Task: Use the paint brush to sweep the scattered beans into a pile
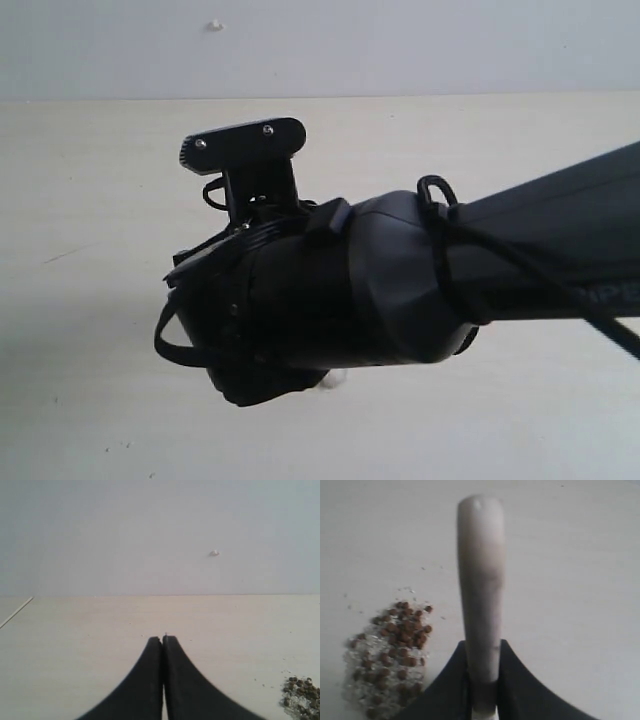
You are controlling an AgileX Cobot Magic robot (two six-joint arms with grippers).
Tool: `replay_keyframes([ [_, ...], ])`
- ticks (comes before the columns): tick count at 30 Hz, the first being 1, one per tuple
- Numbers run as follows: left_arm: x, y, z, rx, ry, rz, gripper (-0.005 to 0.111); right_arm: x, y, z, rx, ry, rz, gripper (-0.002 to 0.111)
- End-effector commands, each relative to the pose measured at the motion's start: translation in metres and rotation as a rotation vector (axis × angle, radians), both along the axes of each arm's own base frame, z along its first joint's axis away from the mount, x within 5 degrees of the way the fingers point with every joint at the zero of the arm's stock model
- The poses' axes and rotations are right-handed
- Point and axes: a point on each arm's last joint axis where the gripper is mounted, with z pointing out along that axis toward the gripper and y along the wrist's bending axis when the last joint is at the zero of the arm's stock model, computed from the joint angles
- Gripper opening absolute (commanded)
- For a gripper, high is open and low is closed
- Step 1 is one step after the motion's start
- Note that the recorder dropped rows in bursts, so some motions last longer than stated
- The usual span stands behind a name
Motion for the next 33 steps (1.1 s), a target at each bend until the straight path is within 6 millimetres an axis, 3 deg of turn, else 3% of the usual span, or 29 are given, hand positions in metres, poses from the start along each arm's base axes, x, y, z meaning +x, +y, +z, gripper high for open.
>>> replay_keyframes([
  [1, 0.000, 0.000, -0.001, -0.009, -0.003, -0.004, 0.000, -0.001, 0.010, 0.001, 0.154, -0.014, 0.021, 0.000],
  [11, 0.000, 0.000, -0.001, -0.009, -0.003, -0.004, 0.000, 0.005, 0.016, 0.016, 0.260, -0.085, -0.034, 0.000],
  [20, 0.000, 0.000, -0.001, -0.009, -0.003, -0.004, 0.000, 0.004, 0.007, 0.048, 0.109, -0.133, 0.053, 0.000],
  [24, 0.000, 0.000, -0.001, -0.009, -0.003, -0.004, 0.000, 0.007, 0.013, 0.058, -0.085, -0.240, 0.265, 0.000],
  [27, 0.000, 0.000, -0.001, -0.009, -0.003, -0.004, 0.000, 0.031, 0.014, 0.064, -0.320, -0.352, 0.537, 0.000],
  [33, 0.000, 0.000, -0.001, -0.009, -0.003, -0.004, 0.000, 0.067, 0.001, 0.057, -0.299, -0.293, 0.770, 0.000],
])
